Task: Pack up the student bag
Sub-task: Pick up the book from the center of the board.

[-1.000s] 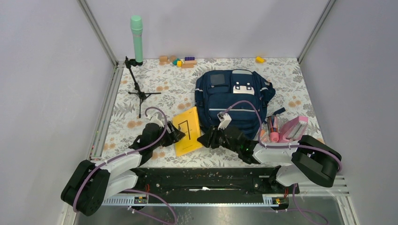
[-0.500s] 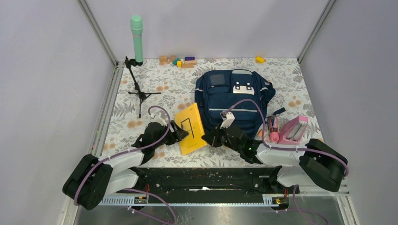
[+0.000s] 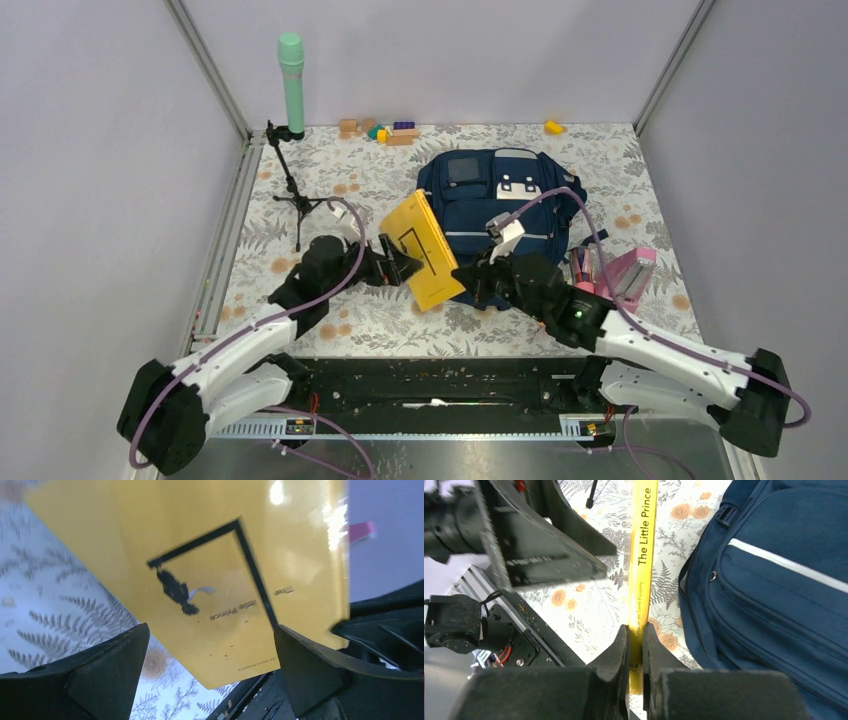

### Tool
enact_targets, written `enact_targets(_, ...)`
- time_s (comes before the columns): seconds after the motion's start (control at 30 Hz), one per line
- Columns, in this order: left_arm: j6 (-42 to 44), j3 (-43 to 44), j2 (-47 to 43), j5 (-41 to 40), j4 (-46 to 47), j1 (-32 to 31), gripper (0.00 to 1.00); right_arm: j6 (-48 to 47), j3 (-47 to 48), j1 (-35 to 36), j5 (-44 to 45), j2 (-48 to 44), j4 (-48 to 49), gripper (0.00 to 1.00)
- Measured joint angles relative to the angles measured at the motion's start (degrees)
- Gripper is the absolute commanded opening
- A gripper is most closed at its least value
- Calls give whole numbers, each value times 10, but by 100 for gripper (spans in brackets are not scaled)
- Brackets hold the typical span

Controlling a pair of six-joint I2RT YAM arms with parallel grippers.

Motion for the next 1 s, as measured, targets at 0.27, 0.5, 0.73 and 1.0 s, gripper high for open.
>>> enact_targets(0.27,42,46,-110,11,-39,3,99,-39,28,-10,1,-119,-158,0)
enact_targets(0.5,14,19,-131,39,-34,17,99,-22,30,-17,16,-146,-180,0)
enact_targets(0.73,-16,-1,2,76,39,16,97,-28,-1,-17,68,-106,-125,0)
enact_targets(1.0,-30,5,160,89,140,-1,89,-22,-54,-17,97,-87,-86,0)
